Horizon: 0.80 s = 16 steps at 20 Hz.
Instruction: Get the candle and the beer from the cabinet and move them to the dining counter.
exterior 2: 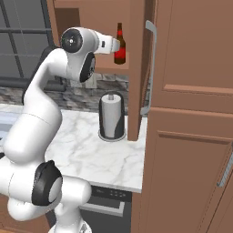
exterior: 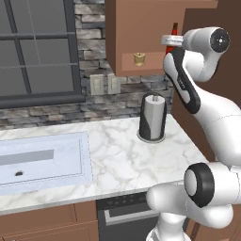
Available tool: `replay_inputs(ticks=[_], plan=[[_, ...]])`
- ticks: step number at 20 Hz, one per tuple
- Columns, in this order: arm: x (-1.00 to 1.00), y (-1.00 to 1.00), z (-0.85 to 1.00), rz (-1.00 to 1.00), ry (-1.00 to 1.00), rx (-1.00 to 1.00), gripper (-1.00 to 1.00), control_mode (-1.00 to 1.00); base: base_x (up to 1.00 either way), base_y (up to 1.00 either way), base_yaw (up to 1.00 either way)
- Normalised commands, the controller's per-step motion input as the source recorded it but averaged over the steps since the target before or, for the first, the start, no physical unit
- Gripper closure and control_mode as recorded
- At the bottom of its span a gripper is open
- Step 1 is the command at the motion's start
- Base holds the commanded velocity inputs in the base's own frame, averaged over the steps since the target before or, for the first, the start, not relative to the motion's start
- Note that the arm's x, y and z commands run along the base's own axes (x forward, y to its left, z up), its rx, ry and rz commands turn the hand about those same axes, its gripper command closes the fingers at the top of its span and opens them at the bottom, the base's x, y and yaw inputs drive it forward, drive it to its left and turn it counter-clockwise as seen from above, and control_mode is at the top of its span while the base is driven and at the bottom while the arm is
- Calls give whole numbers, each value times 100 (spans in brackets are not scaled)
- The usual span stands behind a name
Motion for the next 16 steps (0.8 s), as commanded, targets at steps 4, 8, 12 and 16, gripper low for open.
replay_inputs(ticks=[4, 8, 12, 16], plan=[[16, -13, 0, 0, -3, 0, -100, -100, 0, 0, 0], [0, -25, 0, -1, -5, -1, -100, -100, 0, 0, 0], [0, -28, 0, -6, -3, -2, -100, -100, 0, 0, 0], [0, -20, 0, -10, -2, -5, -100, -100, 0, 0, 0]])
